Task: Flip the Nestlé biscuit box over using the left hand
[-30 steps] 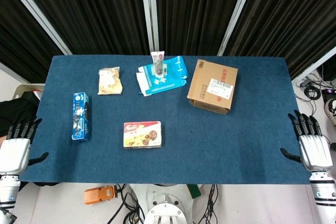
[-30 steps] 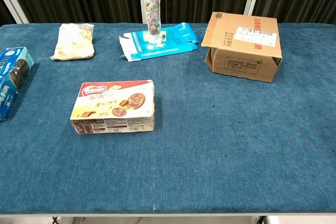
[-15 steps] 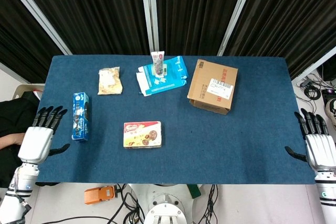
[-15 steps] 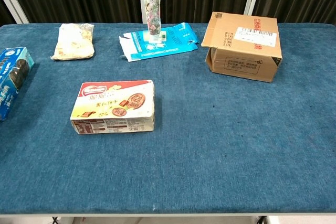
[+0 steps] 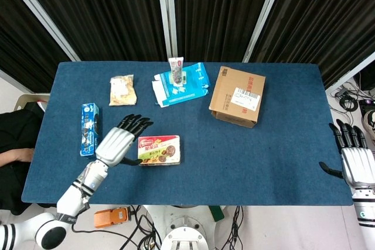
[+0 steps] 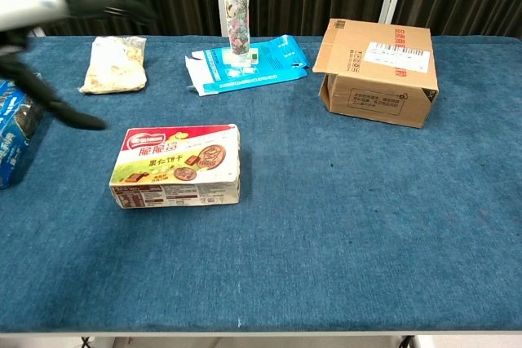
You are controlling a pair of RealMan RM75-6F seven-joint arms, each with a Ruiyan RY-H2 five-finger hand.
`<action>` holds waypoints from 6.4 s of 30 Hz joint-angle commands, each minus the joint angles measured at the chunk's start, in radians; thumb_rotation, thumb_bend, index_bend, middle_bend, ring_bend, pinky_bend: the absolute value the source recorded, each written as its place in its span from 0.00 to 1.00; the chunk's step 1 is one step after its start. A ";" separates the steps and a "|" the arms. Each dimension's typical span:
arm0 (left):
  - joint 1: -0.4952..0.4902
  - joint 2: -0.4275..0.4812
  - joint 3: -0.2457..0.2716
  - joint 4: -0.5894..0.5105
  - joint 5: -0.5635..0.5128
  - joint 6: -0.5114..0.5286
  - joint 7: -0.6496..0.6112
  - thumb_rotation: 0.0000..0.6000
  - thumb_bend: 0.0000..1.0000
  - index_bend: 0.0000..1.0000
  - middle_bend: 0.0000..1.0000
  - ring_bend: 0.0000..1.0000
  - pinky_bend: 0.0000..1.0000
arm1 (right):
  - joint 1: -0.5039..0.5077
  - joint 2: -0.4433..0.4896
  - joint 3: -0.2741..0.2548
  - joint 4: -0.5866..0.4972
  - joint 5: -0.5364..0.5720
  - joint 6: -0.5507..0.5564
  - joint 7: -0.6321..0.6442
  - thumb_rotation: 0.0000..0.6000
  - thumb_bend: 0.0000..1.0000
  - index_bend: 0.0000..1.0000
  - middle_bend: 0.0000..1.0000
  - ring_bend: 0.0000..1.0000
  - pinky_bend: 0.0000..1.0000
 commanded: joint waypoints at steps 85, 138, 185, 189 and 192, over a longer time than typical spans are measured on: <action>-0.243 -0.550 -0.059 0.852 0.176 0.000 -1.276 1.00 0.00 0.33 0.39 0.29 0.32 | 0.004 -0.003 -0.001 -0.020 0.057 -0.036 -0.030 1.00 0.24 0.00 0.00 0.00 0.00; -0.226 -0.379 0.100 0.895 0.256 0.080 -1.154 1.00 0.00 0.00 0.00 0.00 0.00 | -0.022 -0.009 0.001 -0.026 0.052 -0.005 -0.008 1.00 0.24 0.00 0.00 0.00 0.00; -0.597 -0.075 -0.036 0.089 -0.836 -0.043 0.372 1.00 0.00 0.00 0.00 0.00 0.00 | -0.015 -0.030 0.004 0.077 0.051 -0.028 0.102 1.00 0.24 0.00 0.00 0.00 0.00; -0.620 -0.083 -0.028 0.110 -0.878 -0.038 0.373 1.00 0.00 0.00 0.00 0.00 0.02 | -0.016 -0.031 0.003 0.080 0.054 -0.031 0.105 1.00 0.24 0.00 0.00 0.00 0.00; -0.635 -0.093 -0.019 0.126 -0.904 -0.030 0.375 1.00 0.00 0.02 0.02 0.00 0.06 | -0.016 -0.033 0.003 0.083 0.055 -0.034 0.107 1.00 0.24 0.00 0.00 0.00 0.00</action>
